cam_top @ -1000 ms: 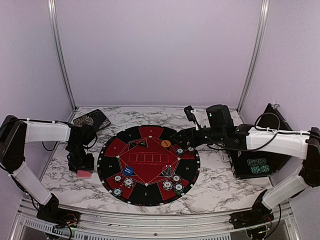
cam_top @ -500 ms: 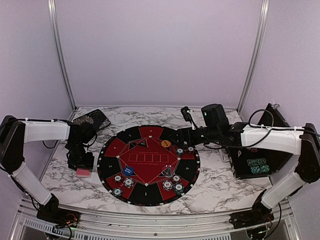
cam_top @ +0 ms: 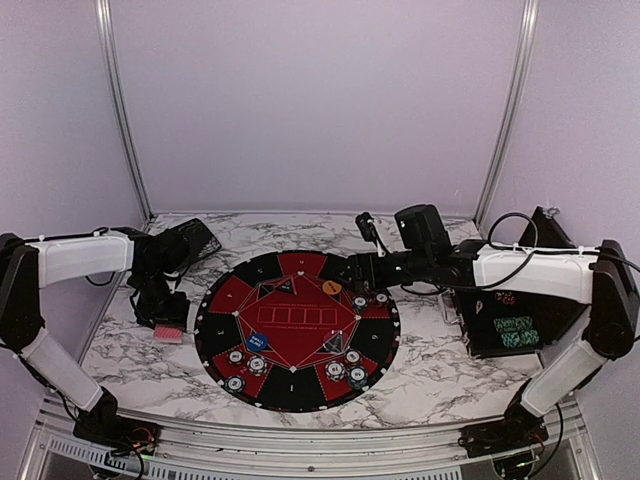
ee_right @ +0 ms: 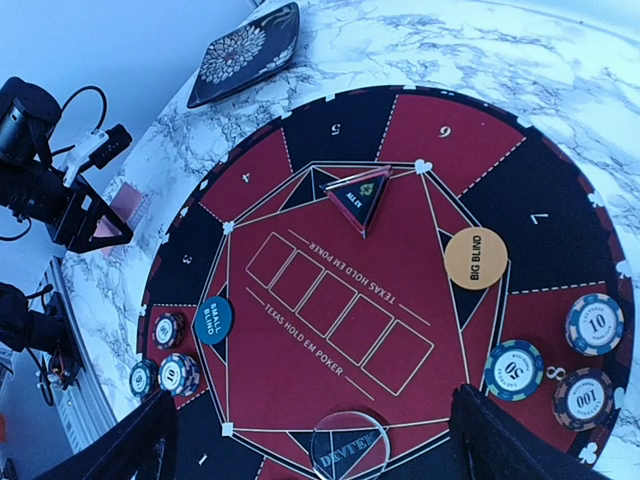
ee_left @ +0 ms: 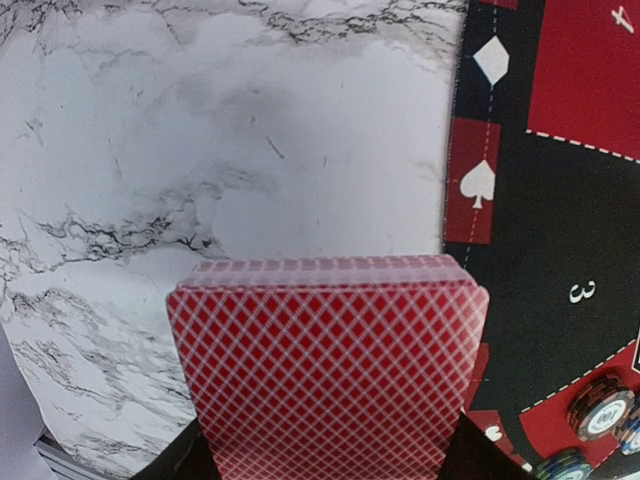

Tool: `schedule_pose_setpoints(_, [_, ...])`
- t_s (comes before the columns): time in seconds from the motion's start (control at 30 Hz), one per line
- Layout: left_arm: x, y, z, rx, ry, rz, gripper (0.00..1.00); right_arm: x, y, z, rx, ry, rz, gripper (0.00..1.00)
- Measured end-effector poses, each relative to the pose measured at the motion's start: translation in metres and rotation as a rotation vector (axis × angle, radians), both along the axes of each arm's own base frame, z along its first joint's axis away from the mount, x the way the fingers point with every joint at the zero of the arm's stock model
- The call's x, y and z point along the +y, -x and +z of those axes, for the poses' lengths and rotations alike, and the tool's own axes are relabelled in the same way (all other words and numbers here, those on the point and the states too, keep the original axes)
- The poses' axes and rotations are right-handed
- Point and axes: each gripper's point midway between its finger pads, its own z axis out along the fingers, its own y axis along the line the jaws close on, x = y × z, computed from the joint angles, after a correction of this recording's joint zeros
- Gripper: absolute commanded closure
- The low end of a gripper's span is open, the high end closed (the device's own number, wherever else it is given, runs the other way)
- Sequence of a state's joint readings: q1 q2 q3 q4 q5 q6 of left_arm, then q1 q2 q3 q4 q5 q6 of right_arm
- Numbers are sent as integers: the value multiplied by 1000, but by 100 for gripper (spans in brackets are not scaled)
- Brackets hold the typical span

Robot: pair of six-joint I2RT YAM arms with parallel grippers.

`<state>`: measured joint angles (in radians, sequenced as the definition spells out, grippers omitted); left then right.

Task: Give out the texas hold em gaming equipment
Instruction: Pick up the face-down deck piles from the center of the board, then pick up the poker card from the face-down deck piles.

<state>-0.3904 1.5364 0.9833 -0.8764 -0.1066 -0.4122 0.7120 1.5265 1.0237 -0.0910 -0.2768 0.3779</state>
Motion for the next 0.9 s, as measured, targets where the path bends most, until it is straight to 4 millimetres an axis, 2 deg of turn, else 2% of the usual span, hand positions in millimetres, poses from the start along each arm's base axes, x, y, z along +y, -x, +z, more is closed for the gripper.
schedule_pose_setpoints(0.23, [-13, -9, 14, -20, 40, -34, 46, 7, -3, -4, 33, -8, 7, 12])
schedule_pose_setpoints(0.5, [-45, -22, 38, -67, 94, -121, 46, 20, -5, -7, 79, -29, 33, 15])
schedule_pose_setpoints(0.9, [-87, -26, 53, -56, 122, -261, 46, 41, -3, -35, 222, -79, 83, 21])
